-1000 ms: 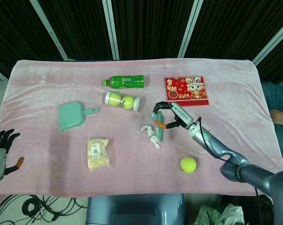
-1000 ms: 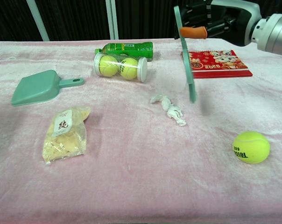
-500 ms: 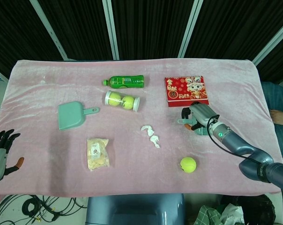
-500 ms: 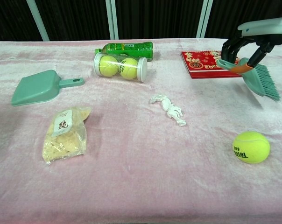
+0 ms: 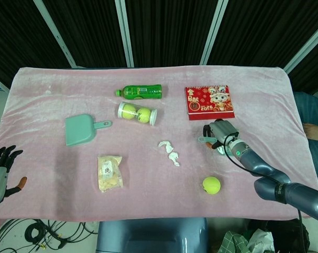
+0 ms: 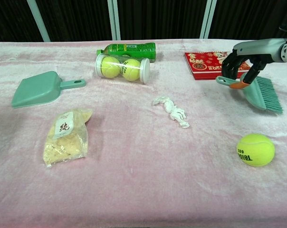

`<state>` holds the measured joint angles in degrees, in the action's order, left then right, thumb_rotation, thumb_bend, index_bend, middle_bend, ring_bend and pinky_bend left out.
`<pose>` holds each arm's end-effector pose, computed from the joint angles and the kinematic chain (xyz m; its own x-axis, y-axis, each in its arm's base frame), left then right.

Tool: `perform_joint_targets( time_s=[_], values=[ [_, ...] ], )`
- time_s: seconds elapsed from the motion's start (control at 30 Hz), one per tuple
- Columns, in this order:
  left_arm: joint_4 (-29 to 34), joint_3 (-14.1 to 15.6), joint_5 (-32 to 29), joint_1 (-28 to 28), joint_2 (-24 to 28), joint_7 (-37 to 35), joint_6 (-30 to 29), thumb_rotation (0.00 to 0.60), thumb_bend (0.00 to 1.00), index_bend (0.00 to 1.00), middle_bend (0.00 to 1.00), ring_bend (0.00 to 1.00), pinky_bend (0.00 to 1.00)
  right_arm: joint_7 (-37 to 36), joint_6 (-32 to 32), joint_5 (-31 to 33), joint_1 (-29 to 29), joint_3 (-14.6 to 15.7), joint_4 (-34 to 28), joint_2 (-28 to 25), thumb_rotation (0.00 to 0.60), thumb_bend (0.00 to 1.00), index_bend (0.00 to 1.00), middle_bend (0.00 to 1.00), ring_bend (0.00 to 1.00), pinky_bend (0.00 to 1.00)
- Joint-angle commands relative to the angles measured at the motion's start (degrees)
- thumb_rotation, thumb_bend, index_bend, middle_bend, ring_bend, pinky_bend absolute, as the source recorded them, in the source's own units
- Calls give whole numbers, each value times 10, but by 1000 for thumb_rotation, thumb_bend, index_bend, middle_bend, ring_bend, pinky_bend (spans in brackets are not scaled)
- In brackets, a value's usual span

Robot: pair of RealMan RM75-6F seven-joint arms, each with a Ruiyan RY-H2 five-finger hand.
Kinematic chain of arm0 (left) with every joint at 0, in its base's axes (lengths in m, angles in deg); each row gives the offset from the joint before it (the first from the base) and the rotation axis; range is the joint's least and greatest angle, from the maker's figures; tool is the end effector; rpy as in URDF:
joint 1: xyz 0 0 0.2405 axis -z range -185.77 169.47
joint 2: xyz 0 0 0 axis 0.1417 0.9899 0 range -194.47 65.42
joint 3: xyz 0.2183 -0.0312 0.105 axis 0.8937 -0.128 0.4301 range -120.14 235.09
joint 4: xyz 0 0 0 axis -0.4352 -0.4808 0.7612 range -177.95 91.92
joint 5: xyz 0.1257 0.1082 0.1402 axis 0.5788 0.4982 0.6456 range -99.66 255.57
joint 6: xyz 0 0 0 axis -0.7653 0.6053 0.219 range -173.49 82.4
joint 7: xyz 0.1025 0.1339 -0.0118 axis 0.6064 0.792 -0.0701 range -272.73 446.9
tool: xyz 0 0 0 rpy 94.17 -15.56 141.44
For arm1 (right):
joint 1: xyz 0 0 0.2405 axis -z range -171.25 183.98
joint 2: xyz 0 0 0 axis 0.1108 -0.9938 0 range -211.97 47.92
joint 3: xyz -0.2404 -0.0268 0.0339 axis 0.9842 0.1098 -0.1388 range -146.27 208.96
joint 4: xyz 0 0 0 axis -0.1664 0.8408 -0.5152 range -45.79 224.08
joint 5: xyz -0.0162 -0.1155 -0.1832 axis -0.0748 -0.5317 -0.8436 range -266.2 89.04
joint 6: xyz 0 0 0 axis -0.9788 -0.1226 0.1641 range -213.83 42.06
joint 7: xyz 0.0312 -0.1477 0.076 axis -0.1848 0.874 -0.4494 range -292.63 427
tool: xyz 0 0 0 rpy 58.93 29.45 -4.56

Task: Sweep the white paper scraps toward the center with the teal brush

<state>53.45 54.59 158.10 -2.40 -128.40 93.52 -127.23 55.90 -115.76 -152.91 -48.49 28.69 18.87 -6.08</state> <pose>-0.3044 0.2084 0.1380 0.4237 0.0688 0.9032 0.9016 0.0639 -0.4278 -0.1952 -0.4355 0.0215 0.4323 -0.5168 0.7390 -0.9016 -0.2632 0.3433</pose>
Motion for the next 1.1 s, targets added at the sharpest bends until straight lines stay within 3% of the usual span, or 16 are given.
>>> perform_joint_targets(
  time_s=[0.03,0.13,0.3,0.57,0.73,0.83,1.1],
  values=[
    [0,0,0,0,0,0,1,600,309,178,80,6,134,68,15,37,-13,15,23,13,600,381,702,628,358,147],
    [0,0,-1,1,0,0,2,600,309,178,80,6,138,110,18,77,-19,21,19,16,600,360,686,589,338,146],
    [0,0,-1,0,0,-1,0,600,309,175,79,6,152,154,36,134,-34,36,10,15,600,280,557,439,287,146],
    [1,0,-1,0,0,-1,0,600,309,175,79,6,153,178,59,204,-55,56,-12,12,600,118,254,271,247,146],
    [0,0,-1,0,0,-1,-1,600,309,175,79,6,153,168,42,224,-52,47,-29,8,600,92,182,172,194,146],
    [0,-1,-1,0,0,-1,-2,600,309,175,79,6,150,162,3,214,-38,36,-48,-7,600,75,167,143,174,146],
    [-5,-1,4,-1,-3,1,-8,600,309,172,81,6,110,155,-216,141,63,27,-163,-86,600,67,159,134,165,146]
  ],
)
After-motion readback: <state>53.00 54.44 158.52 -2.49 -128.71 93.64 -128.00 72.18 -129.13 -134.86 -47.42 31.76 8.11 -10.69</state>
